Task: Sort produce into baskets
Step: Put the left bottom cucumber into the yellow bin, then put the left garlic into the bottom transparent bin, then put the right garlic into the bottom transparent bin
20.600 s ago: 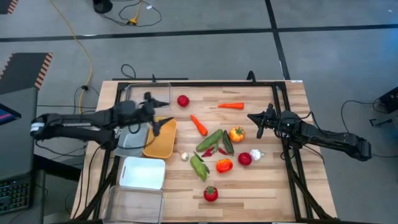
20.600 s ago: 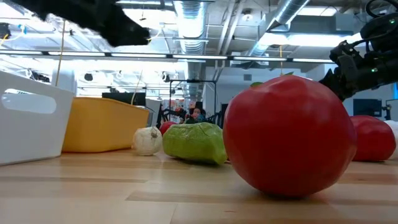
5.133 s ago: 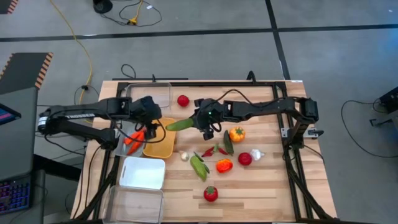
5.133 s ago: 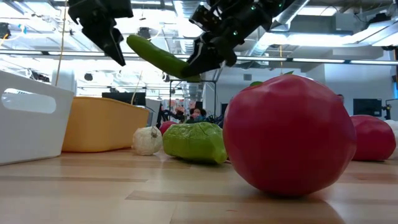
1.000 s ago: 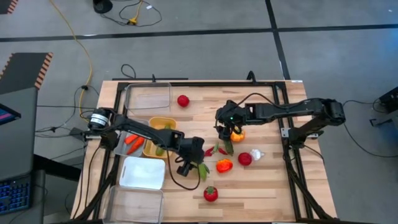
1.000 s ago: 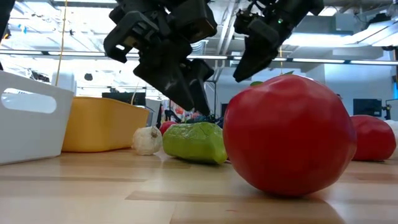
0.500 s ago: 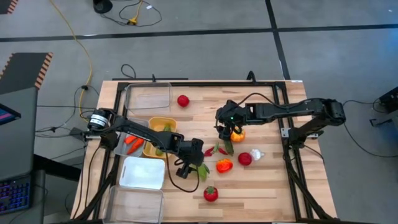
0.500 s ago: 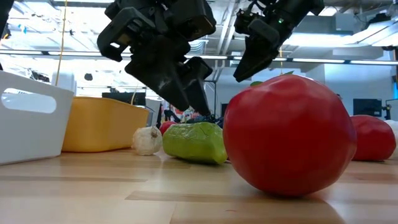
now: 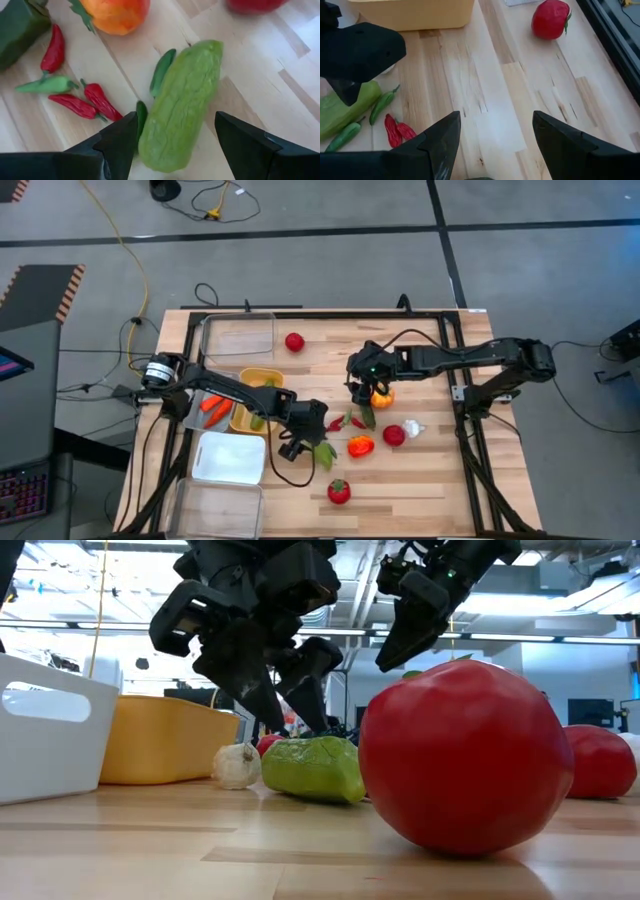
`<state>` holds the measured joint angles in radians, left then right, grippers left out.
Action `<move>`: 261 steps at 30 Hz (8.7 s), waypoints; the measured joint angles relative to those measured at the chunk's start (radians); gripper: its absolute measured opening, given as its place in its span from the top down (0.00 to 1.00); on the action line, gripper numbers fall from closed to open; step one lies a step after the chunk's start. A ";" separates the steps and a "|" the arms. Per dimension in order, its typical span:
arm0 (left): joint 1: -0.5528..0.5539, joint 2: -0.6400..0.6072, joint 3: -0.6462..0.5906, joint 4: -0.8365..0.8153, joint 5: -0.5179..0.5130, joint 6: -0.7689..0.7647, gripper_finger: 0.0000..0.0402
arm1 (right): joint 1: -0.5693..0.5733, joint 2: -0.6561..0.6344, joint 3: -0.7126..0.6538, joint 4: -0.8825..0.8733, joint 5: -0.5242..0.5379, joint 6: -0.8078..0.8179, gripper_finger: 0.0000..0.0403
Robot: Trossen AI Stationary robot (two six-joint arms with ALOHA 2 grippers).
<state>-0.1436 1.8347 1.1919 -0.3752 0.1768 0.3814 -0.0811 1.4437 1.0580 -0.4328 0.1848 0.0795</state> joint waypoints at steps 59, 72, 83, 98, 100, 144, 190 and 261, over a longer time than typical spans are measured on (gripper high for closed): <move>-0.010 -0.115 0.358 -0.906 -0.270 -0.199 0.58 | 0.001 0.000 0.000 0.000 0.000 0.000 0.31; -0.010 -0.384 0.079 -0.940 -0.344 -0.484 0.58 | 0.001 0.000 0.000 0.000 0.000 0.000 0.31; -0.009 -0.459 -0.169 -0.896 -0.433 -0.707 0.49 | 0.027 0.000 0.000 0.002 -0.003 0.040 0.31; 0.028 -0.385 -0.140 -0.916 -0.469 -0.641 0.35 | 0.159 0.000 0.000 0.011 -0.003 0.149 0.31; 0.028 -0.386 -0.097 -0.916 -0.455 -0.672 0.35 | 0.185 0.000 0.000 0.011 -0.003 0.172 0.31; -0.026 -0.014 0.031 -0.321 -0.269 -0.480 0.34 | 0.422 -0.001 0.001 0.026 0.001 0.289 0.31; -0.234 0.058 0.493 -0.919 -0.224 -0.615 0.69 | 0.422 0.000 0.001 0.023 0.000 0.288 0.31; -0.626 0.063 0.539 -1.023 -0.192 -1.198 0.41 | 0.473 -0.179 -0.230 -0.637 -0.080 0.469 0.31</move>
<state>-0.7700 1.8980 1.7306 -1.3982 -0.0154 -0.8165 0.3921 1.2644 0.8276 -1.0694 0.1052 0.5486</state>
